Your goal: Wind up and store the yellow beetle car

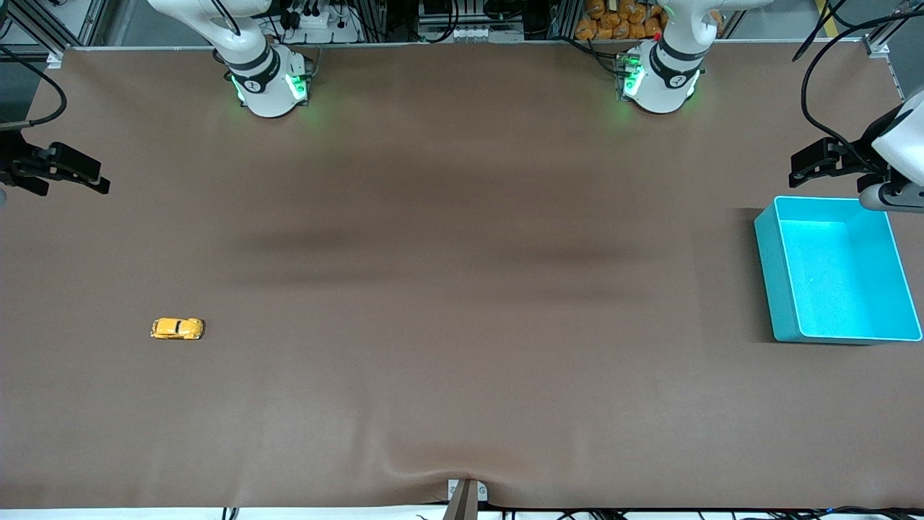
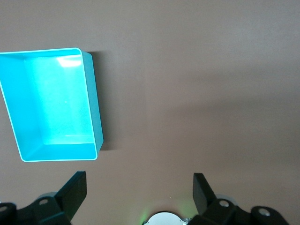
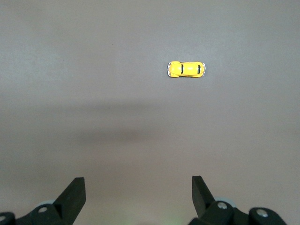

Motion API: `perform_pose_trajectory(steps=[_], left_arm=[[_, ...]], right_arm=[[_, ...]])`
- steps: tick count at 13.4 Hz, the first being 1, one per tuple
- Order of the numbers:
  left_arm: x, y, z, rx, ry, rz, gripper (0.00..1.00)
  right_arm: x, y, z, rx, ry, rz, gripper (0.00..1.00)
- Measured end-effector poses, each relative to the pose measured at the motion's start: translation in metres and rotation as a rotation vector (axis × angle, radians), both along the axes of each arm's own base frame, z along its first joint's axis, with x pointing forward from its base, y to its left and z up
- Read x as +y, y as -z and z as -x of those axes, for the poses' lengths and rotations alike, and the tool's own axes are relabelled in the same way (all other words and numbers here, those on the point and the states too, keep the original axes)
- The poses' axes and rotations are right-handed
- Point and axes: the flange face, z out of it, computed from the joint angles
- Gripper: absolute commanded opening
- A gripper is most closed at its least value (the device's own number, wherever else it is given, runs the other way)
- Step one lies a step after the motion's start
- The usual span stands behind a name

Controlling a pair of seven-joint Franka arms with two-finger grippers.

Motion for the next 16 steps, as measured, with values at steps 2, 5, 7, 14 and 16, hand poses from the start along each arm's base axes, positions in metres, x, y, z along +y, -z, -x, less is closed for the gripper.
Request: perform_pose_trajectory(steps=[2,5,7,14,16], left_arm=[[0.0,0.0,0.0,0.0,-0.006,-0.001,1.0],[0.001,0.0,0.0,-0.001,-0.03,-0.003,1.0],[0.002,0.001,0.0,0.001,-0.034,-0.003,1.0],[0.008,0.005,-0.002,0.009,-0.044,-0.004,1.0],[0.009,0.005,-0.002,0.008,-0.046,-0.004,1.0]], right_arm=[[0.0,0.003,-0.002,0.004,-0.002,0.0,1.0],[0.008,0.008,-0.004,0.012,-0.018,-0.001,1.0],[0.014,0.011,-0.005,0.017,-0.029,-0.001,1.0],[-0.02,0.076,-0.033,0.105,-0.232,0.033,1.0],[-0.032,0.109,-0.047,0.13,-0.304,0.024,1.0]])
